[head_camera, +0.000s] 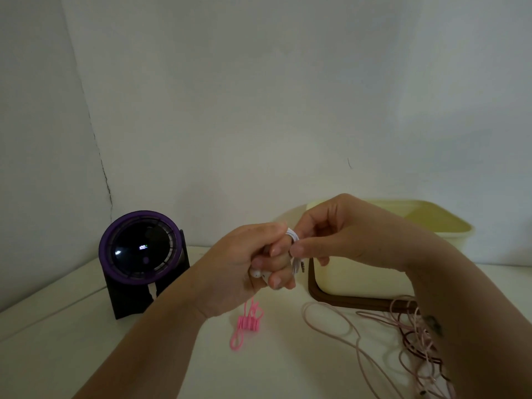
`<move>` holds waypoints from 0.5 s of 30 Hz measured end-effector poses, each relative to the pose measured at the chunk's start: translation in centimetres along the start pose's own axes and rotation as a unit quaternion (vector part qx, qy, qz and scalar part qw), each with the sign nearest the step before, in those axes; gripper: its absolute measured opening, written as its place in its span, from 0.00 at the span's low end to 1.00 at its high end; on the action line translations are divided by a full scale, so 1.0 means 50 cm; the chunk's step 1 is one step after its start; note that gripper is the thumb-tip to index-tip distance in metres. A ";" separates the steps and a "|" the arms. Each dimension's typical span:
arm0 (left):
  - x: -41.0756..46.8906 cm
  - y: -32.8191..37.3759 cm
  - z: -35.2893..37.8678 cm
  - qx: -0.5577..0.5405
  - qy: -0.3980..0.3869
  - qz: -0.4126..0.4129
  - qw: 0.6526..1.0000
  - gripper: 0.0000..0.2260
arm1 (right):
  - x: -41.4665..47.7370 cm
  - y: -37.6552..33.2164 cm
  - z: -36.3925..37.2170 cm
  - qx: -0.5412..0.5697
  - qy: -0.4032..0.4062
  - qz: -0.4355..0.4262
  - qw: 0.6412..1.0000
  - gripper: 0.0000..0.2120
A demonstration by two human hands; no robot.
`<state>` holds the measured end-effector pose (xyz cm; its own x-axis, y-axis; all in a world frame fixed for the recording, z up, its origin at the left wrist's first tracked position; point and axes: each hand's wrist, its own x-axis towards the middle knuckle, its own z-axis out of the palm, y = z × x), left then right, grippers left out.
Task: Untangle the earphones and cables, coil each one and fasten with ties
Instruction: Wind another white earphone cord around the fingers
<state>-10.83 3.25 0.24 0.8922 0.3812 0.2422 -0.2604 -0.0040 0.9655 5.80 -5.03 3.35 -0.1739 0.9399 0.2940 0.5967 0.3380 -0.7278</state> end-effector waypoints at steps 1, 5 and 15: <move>0.002 -0.001 0.002 -0.004 0.012 0.007 1.000 0.16 | 0.000 0.000 -0.001 -0.014 0.017 -0.004 1.000 0.05; 0.012 -0.005 0.008 0.006 0.080 0.044 0.996 0.18 | 0.002 -0.002 -0.001 -0.026 0.061 -0.005 0.998 0.06; 0.037 -0.040 0.003 0.130 0.194 0.123 0.965 0.12 | 0.005 0.003 0.000 -0.028 0.080 0.041 0.996 0.07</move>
<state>-8.61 3.81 -1.23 0.5978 0.6556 0.4613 -0.2996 -0.3511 0.8871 5.85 -4.75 3.31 0.0020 0.9428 0.3335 0.6476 0.2529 -0.7188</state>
